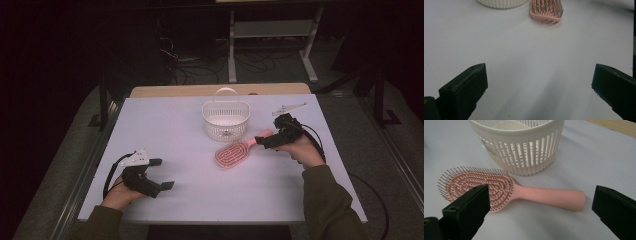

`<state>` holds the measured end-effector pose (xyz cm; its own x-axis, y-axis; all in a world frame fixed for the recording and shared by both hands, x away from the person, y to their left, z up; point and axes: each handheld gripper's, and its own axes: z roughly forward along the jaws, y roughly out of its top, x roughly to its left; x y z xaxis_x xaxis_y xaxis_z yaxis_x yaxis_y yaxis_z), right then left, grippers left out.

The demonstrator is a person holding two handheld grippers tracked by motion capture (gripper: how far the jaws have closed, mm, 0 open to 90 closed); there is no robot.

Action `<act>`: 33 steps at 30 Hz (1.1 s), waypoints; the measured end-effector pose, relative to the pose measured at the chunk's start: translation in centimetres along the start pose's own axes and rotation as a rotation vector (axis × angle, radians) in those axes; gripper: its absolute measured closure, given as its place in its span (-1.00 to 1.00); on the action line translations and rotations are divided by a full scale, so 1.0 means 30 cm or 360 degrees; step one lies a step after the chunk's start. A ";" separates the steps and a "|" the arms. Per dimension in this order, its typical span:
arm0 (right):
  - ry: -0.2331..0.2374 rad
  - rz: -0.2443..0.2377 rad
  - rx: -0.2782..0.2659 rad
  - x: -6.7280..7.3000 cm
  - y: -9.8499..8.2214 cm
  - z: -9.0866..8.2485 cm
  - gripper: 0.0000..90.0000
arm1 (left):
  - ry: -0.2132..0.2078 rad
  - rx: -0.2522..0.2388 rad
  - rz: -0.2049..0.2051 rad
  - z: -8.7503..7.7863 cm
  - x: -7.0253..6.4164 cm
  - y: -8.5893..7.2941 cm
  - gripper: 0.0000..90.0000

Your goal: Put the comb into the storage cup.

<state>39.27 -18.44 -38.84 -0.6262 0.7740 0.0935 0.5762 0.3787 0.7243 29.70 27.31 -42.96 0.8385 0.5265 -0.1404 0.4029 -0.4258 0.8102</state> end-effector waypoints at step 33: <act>-0.0104 0.0033 0.0057 -0.083 0.059 0.078 0.33 | -0.0008 -0.0014 -0.0008 -0.001 -0.002 0.001 -0.99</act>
<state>43.06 -18.51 -39.40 -0.5789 0.8130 0.0626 0.6079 0.3791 0.6977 29.64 27.29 -42.90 0.8384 0.5247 -0.1474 0.4040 -0.4168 0.8143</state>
